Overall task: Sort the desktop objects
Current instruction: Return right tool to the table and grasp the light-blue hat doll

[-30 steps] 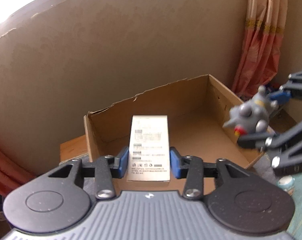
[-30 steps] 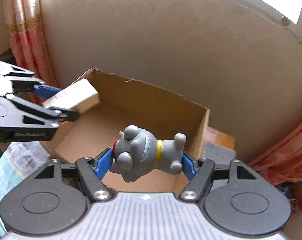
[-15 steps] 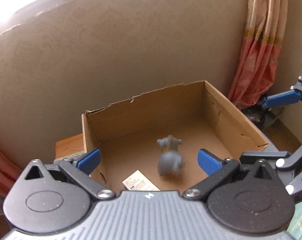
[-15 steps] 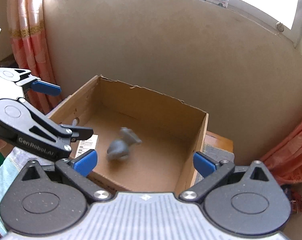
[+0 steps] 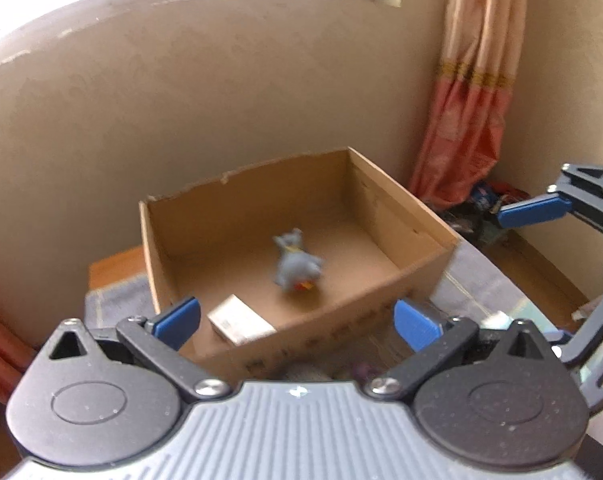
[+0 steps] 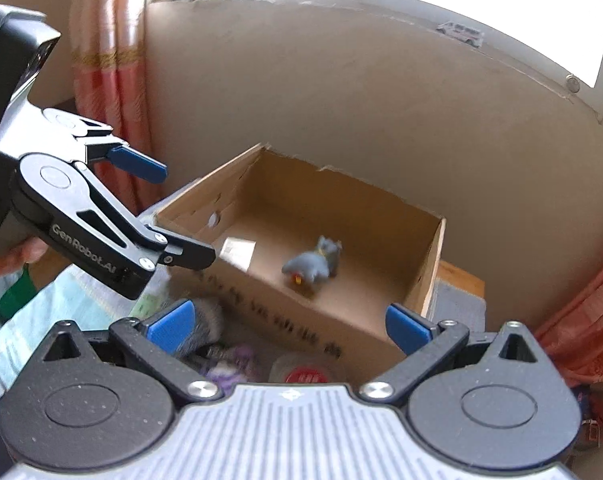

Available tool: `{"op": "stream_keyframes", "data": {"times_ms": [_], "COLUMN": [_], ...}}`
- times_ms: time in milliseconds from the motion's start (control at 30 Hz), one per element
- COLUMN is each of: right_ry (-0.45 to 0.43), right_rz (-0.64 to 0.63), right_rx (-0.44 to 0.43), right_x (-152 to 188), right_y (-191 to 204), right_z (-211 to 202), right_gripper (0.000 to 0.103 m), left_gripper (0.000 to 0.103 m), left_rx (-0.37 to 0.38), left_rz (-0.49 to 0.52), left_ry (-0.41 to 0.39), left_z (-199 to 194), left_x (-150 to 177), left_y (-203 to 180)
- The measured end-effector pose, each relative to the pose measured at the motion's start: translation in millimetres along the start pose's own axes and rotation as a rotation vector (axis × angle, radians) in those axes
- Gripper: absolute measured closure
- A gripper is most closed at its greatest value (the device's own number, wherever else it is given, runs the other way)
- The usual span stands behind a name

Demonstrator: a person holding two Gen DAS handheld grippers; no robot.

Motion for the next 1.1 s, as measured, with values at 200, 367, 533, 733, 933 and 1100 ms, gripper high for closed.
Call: {"op": "stream_keyframes", "data": {"times_ms": [200, 367, 533, 733, 933, 1100], "right_ry": [0.044, 0.044, 0.068, 0.133, 0.18, 0.211], "right_rz": [-0.015, -0.017, -0.006, 0.019, 0.065, 0.102], "right_rx": [-0.043, -0.032, -0.042, -0.084, -0.071, -0.043], "right_x": [18, 34, 52, 83, 111, 130], "right_y": [15, 23, 30, 40, 28, 8], "right_z": [-12, -26, -31, -31, -35, -37], "right_gripper": [0.0, 0.0, 0.0, 0.0, 0.0, 0.0], "left_gripper": [0.001, 0.001, 0.001, 0.001, 0.001, 0.001], "left_rx": [0.046, 0.06, 0.036, 0.065, 0.133, 0.198], "left_rz": [-0.012, -0.009, -0.019, -0.007, 0.059, 0.17], "left_ry": [0.022, 0.024, 0.037, 0.077, 0.119, 0.148], "left_z": [-14, -26, -33, -33, -32, -24], "left_x": [24, 39, 52, 78, 102, 121], "left_y": [-15, -21, -23, -36, -70, -103]}}
Point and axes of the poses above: each gripper's, at about its wrist camera, not at the fingertips, and z roughly the way its jaws point, y to its left, x to its underside, the point moved 8 cm from there along z, roughly the way its jaws point, and after that the axes turned 1 degree about x, right-handed, at the moved point
